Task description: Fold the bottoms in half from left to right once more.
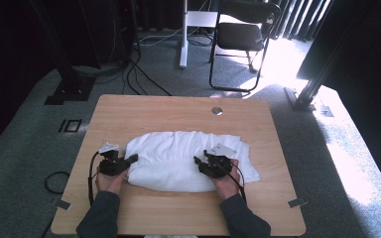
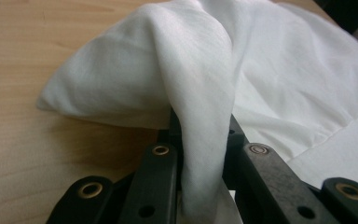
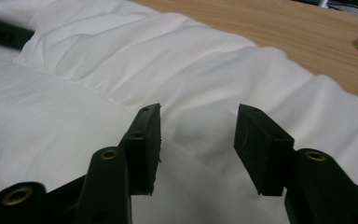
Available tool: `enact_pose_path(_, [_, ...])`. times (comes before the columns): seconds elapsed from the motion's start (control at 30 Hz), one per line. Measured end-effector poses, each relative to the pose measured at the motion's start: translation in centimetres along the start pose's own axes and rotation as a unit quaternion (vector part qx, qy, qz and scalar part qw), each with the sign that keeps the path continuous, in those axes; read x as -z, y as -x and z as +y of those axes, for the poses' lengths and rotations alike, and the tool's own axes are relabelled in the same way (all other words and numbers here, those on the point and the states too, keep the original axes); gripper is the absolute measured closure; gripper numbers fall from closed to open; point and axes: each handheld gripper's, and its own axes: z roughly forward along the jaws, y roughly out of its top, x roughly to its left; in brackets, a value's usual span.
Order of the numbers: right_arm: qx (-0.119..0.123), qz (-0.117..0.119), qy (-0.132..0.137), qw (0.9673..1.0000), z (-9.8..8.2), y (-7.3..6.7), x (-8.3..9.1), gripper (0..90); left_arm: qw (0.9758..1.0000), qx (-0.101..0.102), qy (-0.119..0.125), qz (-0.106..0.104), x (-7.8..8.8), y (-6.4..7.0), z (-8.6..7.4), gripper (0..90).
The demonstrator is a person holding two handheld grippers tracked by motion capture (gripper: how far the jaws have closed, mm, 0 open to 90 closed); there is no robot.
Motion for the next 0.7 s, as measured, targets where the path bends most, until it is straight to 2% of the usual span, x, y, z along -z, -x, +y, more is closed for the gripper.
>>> enact_pose_path(0.13, [0.012, -0.003, -0.025, 0.9996, 0.1, -0.9, -1.9, 47.8, 0.9999, -0.004, 0.01, -0.005, 0.5, 0.3, 0.7, 82.5])
enact_pose_path(0.2, [0.015, -0.009, -0.044, 0.9989, -0.2, -1.2, -2.9, 47.3, 0.9998, -0.001, 0.018, -0.01, 0.8, 0.4, 1.1, 82.6])
enact_pose_path(0.3, [0.017, -0.009, -0.059, 0.9981, -0.7, -1.5, -4.1, 47.0, 0.9995, -0.005, 0.025, -0.017, 1.2, 0.7, 1.6, 82.6])
enact_pose_path(0.4, [0.01, -0.006, -0.065, 0.9978, -0.9, -1.6, -4.9, 46.9, 0.9992, -0.01, 0.032, -0.023, 1.6, 1.1, 2.3, 82.6])
enact_pose_path(0.6, [0.028, -0.02, -0.067, 0.9971, -1.1, -2.3, -5.6, 47.0, 0.9983, -0.014, 0.043, -0.036, 1.7, 2.0, 3.1, 82.7])
enact_pose_path(0.7, [0.027, -0.022, -0.061, 0.9975, -1.2, -2.6, -5.7, 47.3, 0.9978, -0.015, 0.049, -0.042, 1.7, 2.3, 3.5, 82.7])
